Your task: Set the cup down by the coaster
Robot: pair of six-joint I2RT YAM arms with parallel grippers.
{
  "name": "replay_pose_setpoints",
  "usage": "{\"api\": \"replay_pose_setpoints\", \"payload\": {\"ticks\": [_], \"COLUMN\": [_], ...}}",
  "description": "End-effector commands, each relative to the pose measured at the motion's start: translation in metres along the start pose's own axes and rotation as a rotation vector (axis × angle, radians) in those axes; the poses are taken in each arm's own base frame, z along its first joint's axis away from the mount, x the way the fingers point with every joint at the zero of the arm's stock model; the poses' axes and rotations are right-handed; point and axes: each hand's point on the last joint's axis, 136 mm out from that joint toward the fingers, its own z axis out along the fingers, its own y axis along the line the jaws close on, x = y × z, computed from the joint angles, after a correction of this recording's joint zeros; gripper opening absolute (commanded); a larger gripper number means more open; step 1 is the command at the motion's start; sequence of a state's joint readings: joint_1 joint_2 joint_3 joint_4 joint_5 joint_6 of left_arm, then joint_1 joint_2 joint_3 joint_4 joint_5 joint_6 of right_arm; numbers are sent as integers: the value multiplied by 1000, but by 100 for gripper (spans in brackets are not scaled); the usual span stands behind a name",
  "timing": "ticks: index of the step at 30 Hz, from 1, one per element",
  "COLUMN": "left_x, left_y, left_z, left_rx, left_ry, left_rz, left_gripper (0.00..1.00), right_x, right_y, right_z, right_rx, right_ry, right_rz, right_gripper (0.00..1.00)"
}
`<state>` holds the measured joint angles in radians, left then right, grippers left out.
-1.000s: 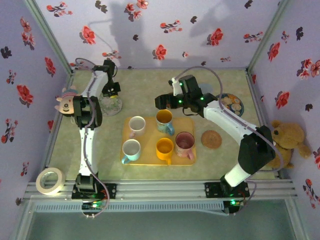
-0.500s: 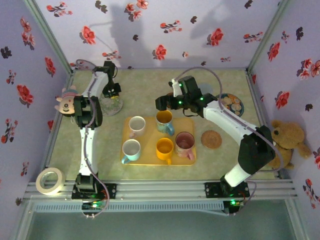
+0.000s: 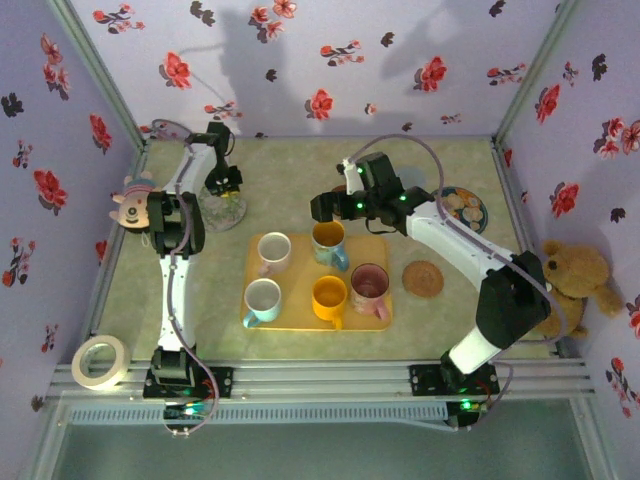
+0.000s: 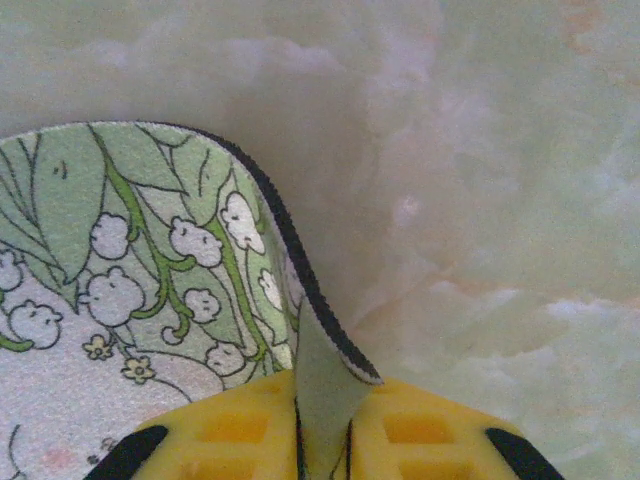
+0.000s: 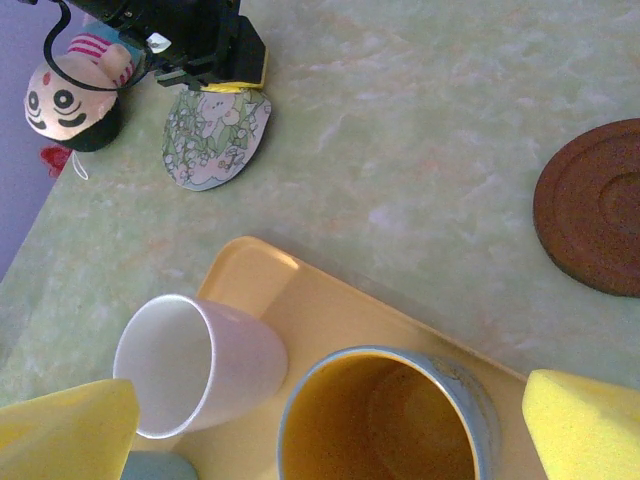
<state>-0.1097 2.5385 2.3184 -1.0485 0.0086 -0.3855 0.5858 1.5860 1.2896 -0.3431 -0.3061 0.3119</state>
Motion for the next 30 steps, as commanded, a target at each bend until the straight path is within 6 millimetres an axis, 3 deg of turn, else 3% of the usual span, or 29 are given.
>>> {"api": "replay_pose_setpoints", "payload": {"ticks": [1,10,14,24,28,30], "left_x": [-3,-8,-13,-21,-14,-7], "left_y": [-3,-10,-14,-37,-50,-54], "left_z": [-11,-45,-68,-153,-191,-208], "left_rx": [38,65,83,153,207,224], "left_ry": [-18,-70,-116,-279,-327,-347], "left_rz": [-15,14,29,88,128,162], "left_gripper": [20,48,66,86,100,100], "right_x": [-5,-10,-10,-18,-21,-22], "right_y": [2,-2,-3,-16,-20,-23], "right_z": [-6,-13,-17,-41,-52,-56], "right_rx": [26,67,79,203,239,252], "right_ry": [-12,-30,-20,-53,-85,-86], "right_rz": [-35,-31,-35,-43,-65,-76], "right_gripper": [99,99,100,99,99,99]}}
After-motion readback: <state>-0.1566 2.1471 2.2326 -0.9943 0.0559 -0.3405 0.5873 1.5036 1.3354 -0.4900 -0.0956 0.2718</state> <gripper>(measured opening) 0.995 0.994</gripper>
